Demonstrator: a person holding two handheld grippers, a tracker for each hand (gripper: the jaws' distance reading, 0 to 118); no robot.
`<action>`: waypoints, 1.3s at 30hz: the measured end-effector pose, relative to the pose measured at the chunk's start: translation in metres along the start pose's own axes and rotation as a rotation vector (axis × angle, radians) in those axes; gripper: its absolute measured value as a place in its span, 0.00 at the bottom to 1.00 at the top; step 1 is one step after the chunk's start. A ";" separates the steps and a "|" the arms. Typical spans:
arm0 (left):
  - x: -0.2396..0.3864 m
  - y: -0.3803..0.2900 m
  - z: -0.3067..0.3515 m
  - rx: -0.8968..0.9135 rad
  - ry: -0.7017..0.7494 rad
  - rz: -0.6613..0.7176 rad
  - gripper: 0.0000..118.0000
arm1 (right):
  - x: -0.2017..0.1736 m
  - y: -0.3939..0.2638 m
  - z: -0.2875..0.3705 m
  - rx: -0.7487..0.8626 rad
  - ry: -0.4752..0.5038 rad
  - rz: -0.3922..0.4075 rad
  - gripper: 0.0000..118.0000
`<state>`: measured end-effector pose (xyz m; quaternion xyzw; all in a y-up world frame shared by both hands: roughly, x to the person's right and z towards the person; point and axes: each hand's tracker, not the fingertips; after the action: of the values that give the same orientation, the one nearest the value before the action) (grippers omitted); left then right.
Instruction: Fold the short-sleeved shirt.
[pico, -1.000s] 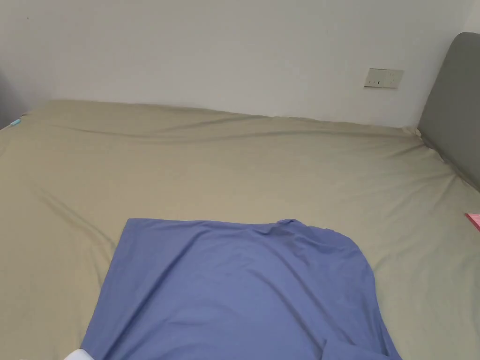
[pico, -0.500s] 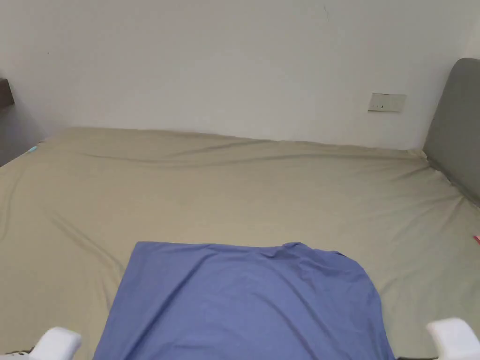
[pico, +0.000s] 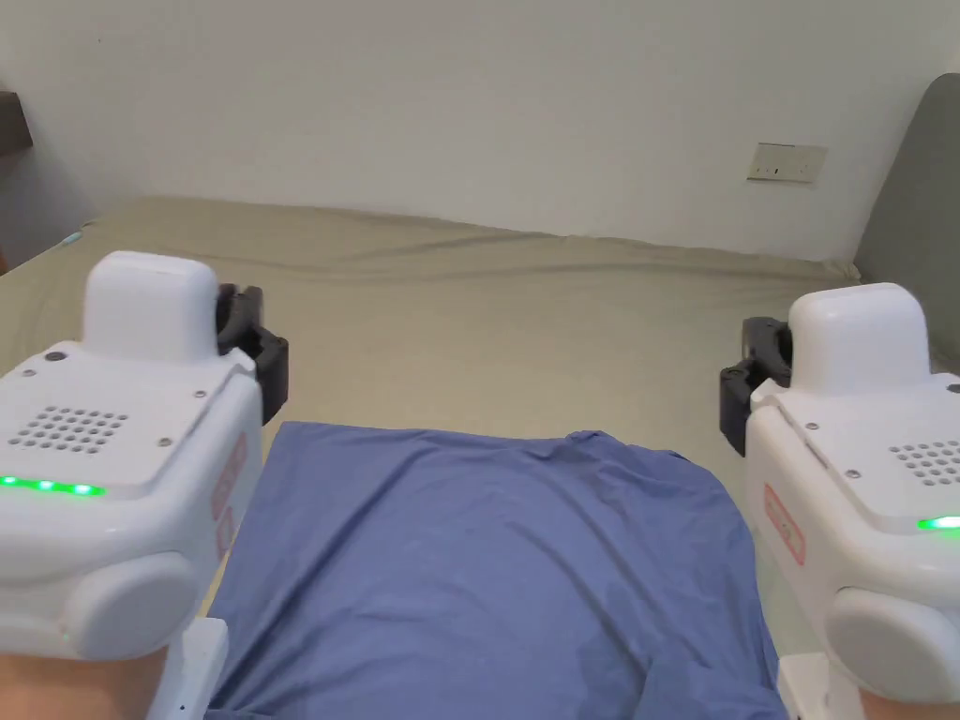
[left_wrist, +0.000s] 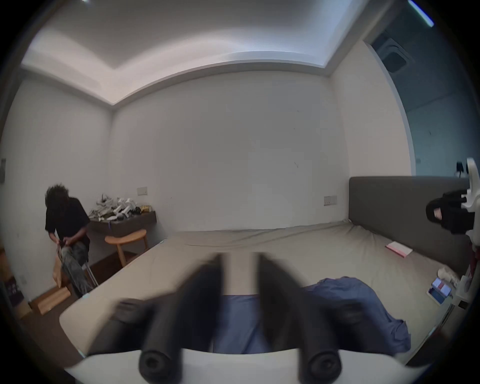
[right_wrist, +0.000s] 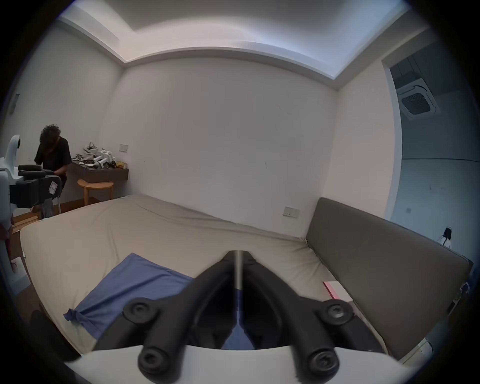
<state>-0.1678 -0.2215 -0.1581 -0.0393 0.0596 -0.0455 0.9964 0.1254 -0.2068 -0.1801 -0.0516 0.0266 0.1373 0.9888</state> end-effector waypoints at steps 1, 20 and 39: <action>0.003 -0.002 0.002 0.007 -0.007 0.000 0.00 | -0.008 0.000 0.003 0.001 0.005 0.009 0.01; 0.008 -0.035 -0.016 -0.152 -0.036 -0.094 0.00 | -0.018 -0.023 -0.015 -0.062 0.042 0.068 0.01; -0.061 -0.296 -0.041 -0.929 0.034 -0.067 0.92 | 0.017 -0.092 -0.027 -0.343 0.015 -0.010 0.01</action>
<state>-0.2587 -0.5126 -0.1666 -0.4824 0.0889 -0.0469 0.8701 0.1664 -0.2930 -0.1994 -0.2205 0.0097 0.1346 0.9660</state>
